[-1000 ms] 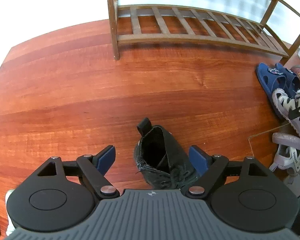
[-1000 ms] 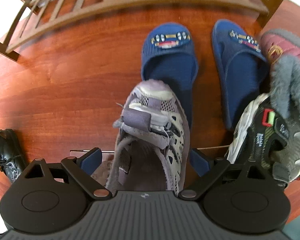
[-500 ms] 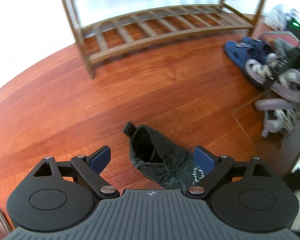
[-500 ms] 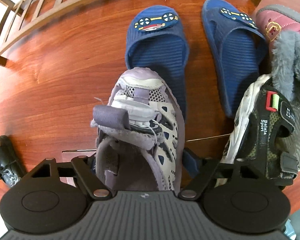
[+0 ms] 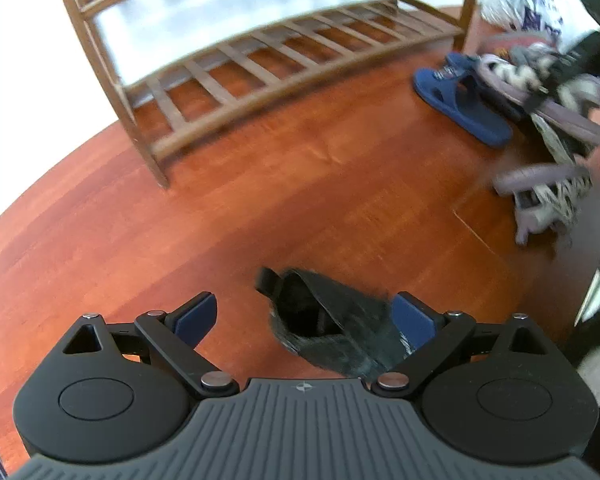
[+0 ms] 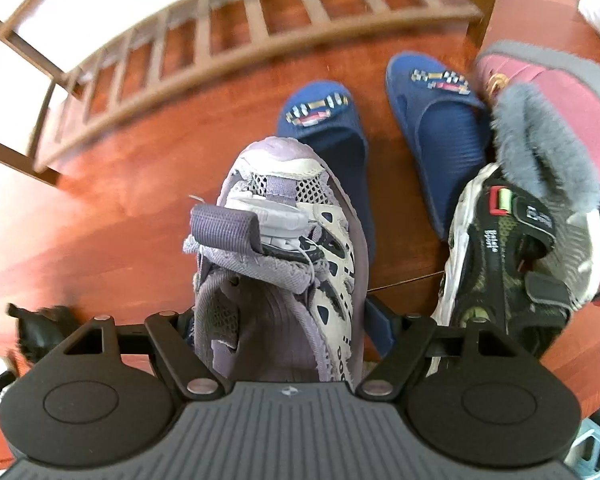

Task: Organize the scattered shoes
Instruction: 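Carry the black boot with the left tool and open it while the right tool holds the sneaker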

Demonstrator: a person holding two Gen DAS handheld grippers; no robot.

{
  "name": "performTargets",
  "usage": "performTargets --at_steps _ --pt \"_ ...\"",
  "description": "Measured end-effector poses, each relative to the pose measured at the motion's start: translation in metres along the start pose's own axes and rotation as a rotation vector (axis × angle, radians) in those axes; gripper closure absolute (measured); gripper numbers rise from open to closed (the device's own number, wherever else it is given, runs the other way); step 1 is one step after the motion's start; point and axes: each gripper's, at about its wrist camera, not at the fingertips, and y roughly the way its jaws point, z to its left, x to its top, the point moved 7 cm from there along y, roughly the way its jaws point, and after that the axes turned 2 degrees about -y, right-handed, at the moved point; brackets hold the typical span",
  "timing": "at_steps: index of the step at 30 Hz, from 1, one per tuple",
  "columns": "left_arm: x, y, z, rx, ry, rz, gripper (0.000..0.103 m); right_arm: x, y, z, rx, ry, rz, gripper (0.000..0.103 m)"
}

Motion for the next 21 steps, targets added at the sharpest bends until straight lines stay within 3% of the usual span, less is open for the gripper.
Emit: performTargets --at_steps 3,5,8,10,11,18,21 --pt "0.004 0.002 0.011 -0.016 -0.010 0.004 0.010 -0.012 -0.018 0.005 0.030 0.014 -0.028 0.022" --pt "0.006 0.005 0.019 -0.033 -0.012 0.013 0.018 -0.026 -0.034 0.013 0.046 0.031 -0.050 0.022" --pt "0.008 0.013 0.027 -0.074 0.002 0.049 0.039 -0.040 -0.052 0.016 0.043 0.039 -0.073 0.022" --pt "0.006 0.018 0.028 -0.085 0.017 0.061 0.061 -0.048 -0.056 0.023 0.039 0.044 -0.086 0.022" --pt "0.006 0.020 0.028 -0.091 0.025 0.068 0.065 -0.054 -0.059 0.026 0.037 0.049 -0.094 0.022" --pt "0.000 0.034 0.029 -0.159 0.049 0.101 0.068 -0.093 -0.074 0.041 0.006 0.089 -0.132 0.022" --pt "-0.001 0.043 0.035 -0.162 0.006 0.134 0.079 -0.109 -0.078 0.046 -0.008 0.108 -0.140 0.022"
